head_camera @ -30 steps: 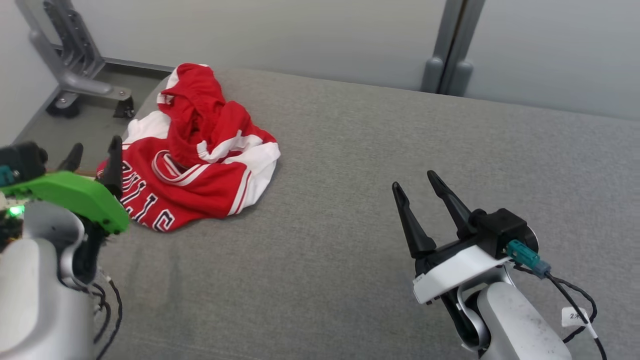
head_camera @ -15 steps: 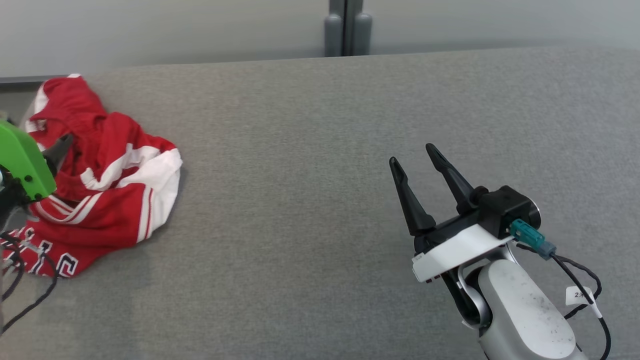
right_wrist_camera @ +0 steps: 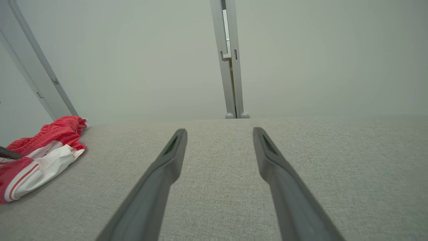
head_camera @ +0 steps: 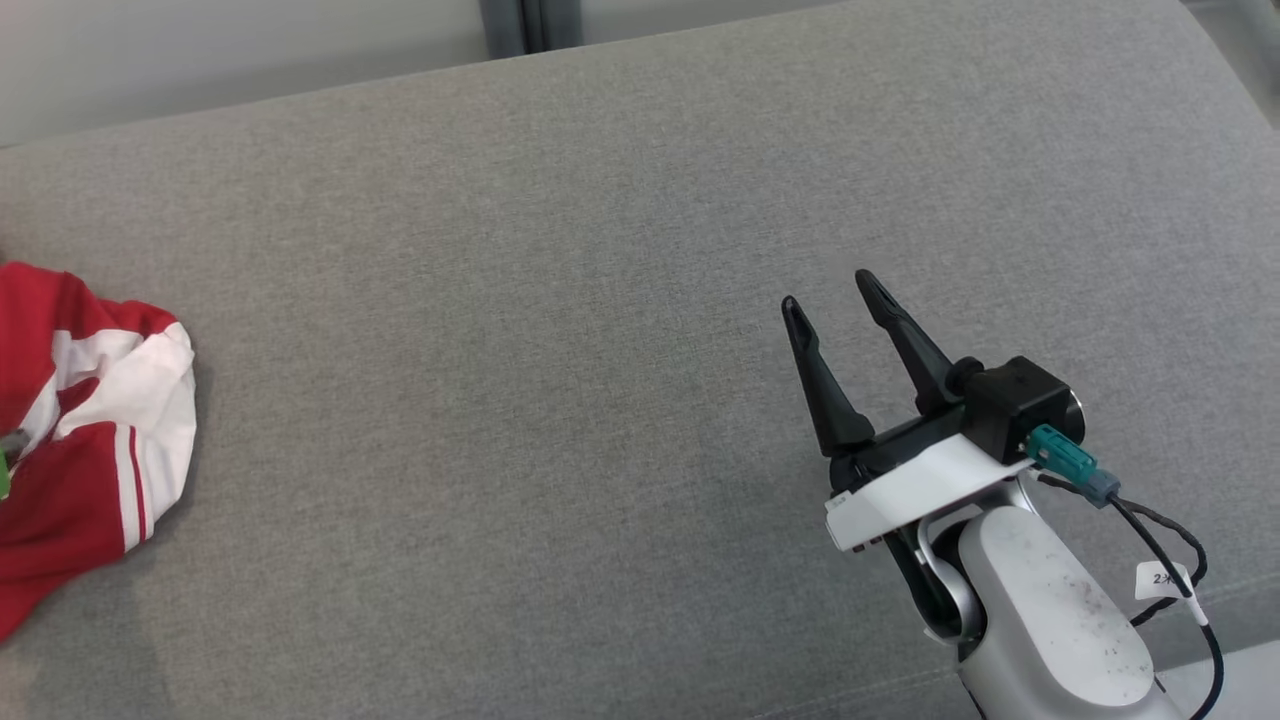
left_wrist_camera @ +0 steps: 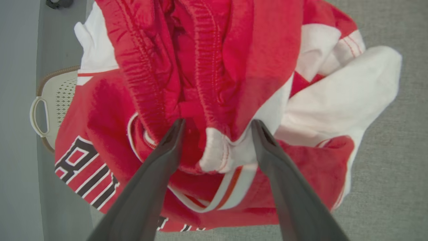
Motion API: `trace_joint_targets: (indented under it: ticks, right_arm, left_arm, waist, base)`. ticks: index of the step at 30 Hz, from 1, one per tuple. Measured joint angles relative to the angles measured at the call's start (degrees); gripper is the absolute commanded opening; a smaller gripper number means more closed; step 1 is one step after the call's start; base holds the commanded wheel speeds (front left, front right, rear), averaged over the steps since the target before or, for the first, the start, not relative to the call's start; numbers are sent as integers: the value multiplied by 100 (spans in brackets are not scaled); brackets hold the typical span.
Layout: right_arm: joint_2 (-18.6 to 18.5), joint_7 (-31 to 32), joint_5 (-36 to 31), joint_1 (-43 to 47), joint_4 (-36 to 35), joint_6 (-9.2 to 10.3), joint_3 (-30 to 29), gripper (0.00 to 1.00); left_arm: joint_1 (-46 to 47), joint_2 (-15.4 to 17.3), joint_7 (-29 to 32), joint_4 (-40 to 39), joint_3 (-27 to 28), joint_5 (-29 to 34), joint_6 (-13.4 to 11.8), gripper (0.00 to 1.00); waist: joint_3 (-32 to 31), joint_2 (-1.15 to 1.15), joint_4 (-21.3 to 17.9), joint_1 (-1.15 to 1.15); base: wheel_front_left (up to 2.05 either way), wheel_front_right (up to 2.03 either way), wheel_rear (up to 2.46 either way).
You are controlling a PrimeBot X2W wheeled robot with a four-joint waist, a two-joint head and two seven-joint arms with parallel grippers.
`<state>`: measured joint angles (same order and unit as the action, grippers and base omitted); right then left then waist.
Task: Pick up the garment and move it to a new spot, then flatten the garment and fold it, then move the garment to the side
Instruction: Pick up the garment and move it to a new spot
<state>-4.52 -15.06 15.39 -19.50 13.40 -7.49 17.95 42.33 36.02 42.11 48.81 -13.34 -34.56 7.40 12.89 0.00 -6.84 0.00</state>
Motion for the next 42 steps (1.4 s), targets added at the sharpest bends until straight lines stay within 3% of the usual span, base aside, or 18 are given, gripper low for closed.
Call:
trace_joint_targets:
  ticks: [1, 2, 3, 4, 5, 13, 19, 29, 33, 42]
  right_arm:
    - [2, 0, 9, -2, 8, 0, 1, 100]
    - [4, 1, 9, -2, 12, 0, 2, 100]
    - [10, 1, 9, -4, 16, 0, 2, 100]
    - [14, 1, 10, -7, 21, 0, 1, 100]
    - [18, 1, 11, -7, 21, 0, 0, 100]
    - [41, 1, 24, 33, 76, 0, -30, 100]
    - [74, 1, 108, 187, 152, 0, -25, 100]
    - [145, 0, 225, 432, 205, 0, -63, 100]
    - [153, 1, 258, 532, 221, 0, -131, 100]
    - [156, 0, 194, 627, 154, 0, -494, 100]
  left_arm:
    - [13, 33, 45, 89, -43, 31, 0, 100]
    - [35, 38, 73, 154, -62, 33, 0, 72]
    - [67, 29, 74, 193, -69, 11, 0, 54]
    - [98, 11, 68, 215, -75, -55, 0, 54]
    - [130, -10, 68, 225, -104, -85, 0, 0]
    - [268, 45, -175, -68, -444, -420, 0, 0]
    - [501, 342, -686, -650, -981, -372, 0, 0]
    - [1339, 435, -910, -2194, -1849, -502, 0, 0]
    - [1606, 82, -1056, -2548, -1783, -673, -43, 0]
    - [1697, -1247, -1586, -3399, -1536, -1255, -625, 0]
  waist:
    - [22, 0, -34, 0]
    - [39, 0, -56, 0]
    - [57, 0, -76, 0]
    - [71, 0, -89, 0]
    - [76, 0, -93, 0]
    - [-104, 0, -19, 0]
    - [-436, 0, 36, 0]
    - [-1148, 0, -60, 0]
    - [-1247, 0, -221, 0]
    - [-1324, 1, -569, 0]
  base:
    - [0, 0, 0]
    - [0, 0, 0]
    - [0, 0, 0]
    - [0, 0, 0]
    - [0, 0, 0]
    - [0, 0, 0]
    - [0, 0, 0]
    - [0, 0, 0]
    - [0, 0, 0]
    - [0, 0, 0]
